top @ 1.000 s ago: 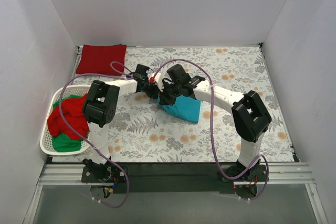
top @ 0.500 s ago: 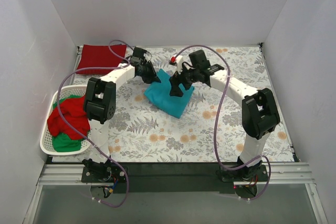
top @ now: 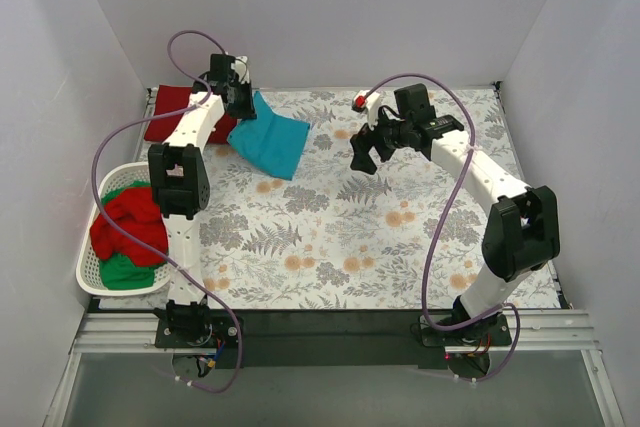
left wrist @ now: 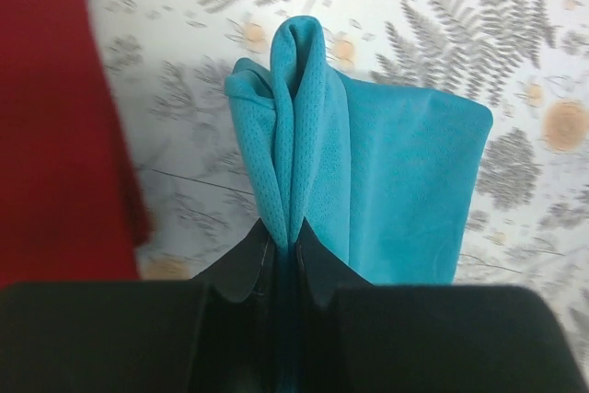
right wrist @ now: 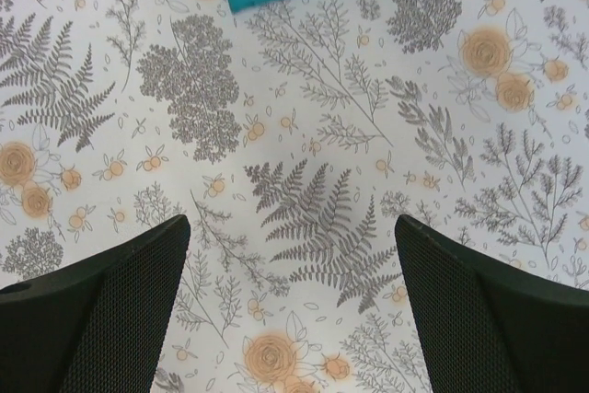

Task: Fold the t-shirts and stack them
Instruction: Neatly place the folded tshirt to the corner

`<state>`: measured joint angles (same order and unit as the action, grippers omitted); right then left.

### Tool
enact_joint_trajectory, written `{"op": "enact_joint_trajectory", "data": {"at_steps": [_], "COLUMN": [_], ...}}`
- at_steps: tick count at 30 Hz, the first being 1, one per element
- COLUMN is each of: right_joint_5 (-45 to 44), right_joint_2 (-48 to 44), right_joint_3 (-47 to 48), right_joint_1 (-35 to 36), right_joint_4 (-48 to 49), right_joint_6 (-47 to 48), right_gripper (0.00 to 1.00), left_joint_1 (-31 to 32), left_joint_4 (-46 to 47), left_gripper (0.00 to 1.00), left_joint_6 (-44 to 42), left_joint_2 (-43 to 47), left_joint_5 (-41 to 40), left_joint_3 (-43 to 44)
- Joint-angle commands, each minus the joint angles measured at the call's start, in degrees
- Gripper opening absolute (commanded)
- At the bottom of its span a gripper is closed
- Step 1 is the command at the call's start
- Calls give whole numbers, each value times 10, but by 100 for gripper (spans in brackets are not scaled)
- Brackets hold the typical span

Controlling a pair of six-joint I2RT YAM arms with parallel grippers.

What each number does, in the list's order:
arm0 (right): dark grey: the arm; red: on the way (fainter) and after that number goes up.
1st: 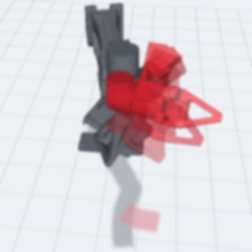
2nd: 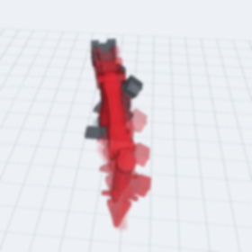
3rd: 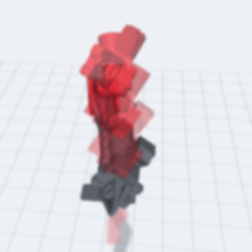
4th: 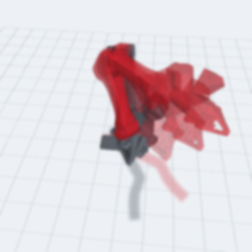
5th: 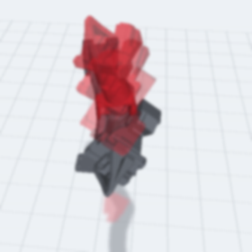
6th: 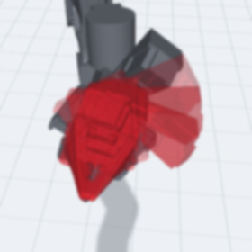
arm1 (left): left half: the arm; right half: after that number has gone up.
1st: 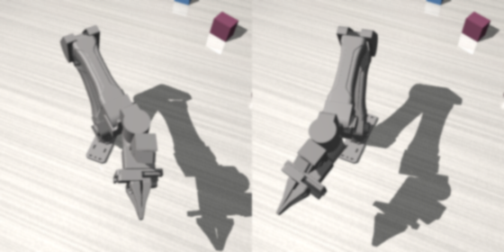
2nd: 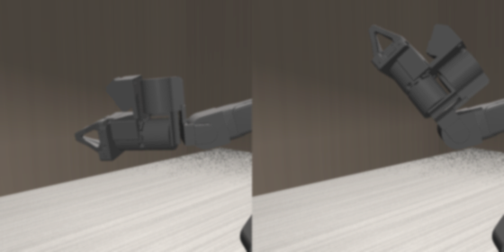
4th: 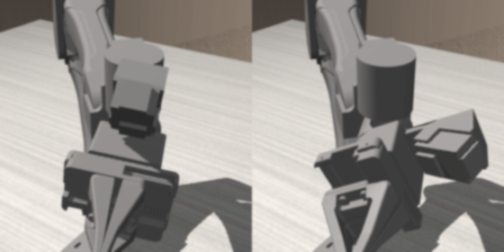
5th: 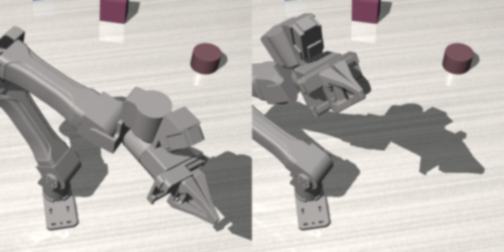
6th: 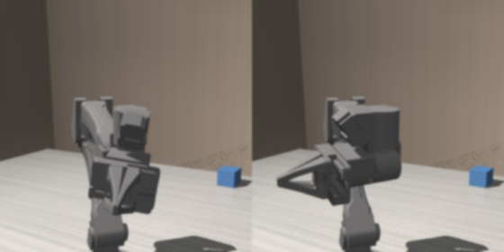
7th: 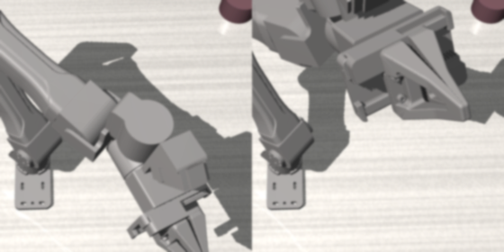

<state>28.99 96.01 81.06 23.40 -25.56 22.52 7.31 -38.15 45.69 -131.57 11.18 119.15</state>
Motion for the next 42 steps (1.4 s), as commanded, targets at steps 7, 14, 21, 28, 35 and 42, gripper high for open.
{"op": "enact_joint_trajectory", "data": {"at_steps": [7,14,21,28,35,42], "right_joint_5": [-26,-39,-51,-56,-53,-56], "right_joint_2": [-39,-50,-57,-61,-59,-63], "right_joint_3": [-37,-44,-49,-56,-54,-55], "right_joint_1": [-4,-3,-3,-3,-3,-3], "right_joint_4": [-21,-25,-27,-27,-28,-28], "right_joint_6": [27,38,46,51,51,51], "right_gripper": [98,98,98,98,98,98], "left_joint_1": [-39,-47,-54,-54,-54,-54], "left_joint_4": [16,47,72,65,68,65], "left_gripper": [0,0,0,0,0,0], "left_joint_6": [-124,-146,-155,-147,-142,-145], "left_joint_2": [-21,-18,10,46,97,118], "left_joint_5": [-12,-34,-21,-14,-3,2], "left_joint_3": [104,136,129,139,91,78]}}
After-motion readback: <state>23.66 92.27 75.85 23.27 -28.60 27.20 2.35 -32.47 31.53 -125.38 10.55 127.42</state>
